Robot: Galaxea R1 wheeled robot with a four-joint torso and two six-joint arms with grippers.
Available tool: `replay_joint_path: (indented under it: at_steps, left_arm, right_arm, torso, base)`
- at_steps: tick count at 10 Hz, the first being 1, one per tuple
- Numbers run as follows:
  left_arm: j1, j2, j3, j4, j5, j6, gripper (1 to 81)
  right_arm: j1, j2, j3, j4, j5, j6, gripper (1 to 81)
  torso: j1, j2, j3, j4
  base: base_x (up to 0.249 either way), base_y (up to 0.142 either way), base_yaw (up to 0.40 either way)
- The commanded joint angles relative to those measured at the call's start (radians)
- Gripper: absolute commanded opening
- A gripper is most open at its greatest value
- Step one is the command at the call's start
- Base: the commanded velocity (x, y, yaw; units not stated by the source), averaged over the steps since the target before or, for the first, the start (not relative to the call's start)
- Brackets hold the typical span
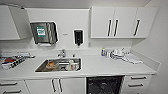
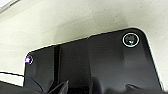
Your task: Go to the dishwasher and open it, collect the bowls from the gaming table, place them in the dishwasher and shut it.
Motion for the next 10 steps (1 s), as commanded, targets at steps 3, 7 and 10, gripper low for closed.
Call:
replay_joint_path:
  at_steps: [3, 7, 10]
  left_arm:
    - [-0.036, -0.017, 0.01, 0.016, 0.045, 0.002, 81.1]
    - [-0.036, -0.016, 0.01, 0.016, 0.047, 0.002, 81.1]
    - [-0.035, -0.014, 0.01, 0.015, 0.047, 0.002, 81.1]
  right_arm:
    - [0.05, -0.001, 0.004, -0.018, -0.046, -0.004, 81.1]
    - [0.052, 0.0, 0.004, -0.021, -0.046, -0.004, 81.1]
    - [0.05, 0.0, 0.004, -0.021, -0.046, -0.004, 81.1]
  torso:
    - [-0.107, 0.165, 0.002, 0.0]
    - [-0.196, 0.302, 0.065, 0.0]
    - [-0.254, 0.393, 0.122, 0.0]
  base:
    - [0.0, 0.0, 0.0]
    - [0.0, 0.0, 0.0]
    - [0.0, 0.0, 0.0]
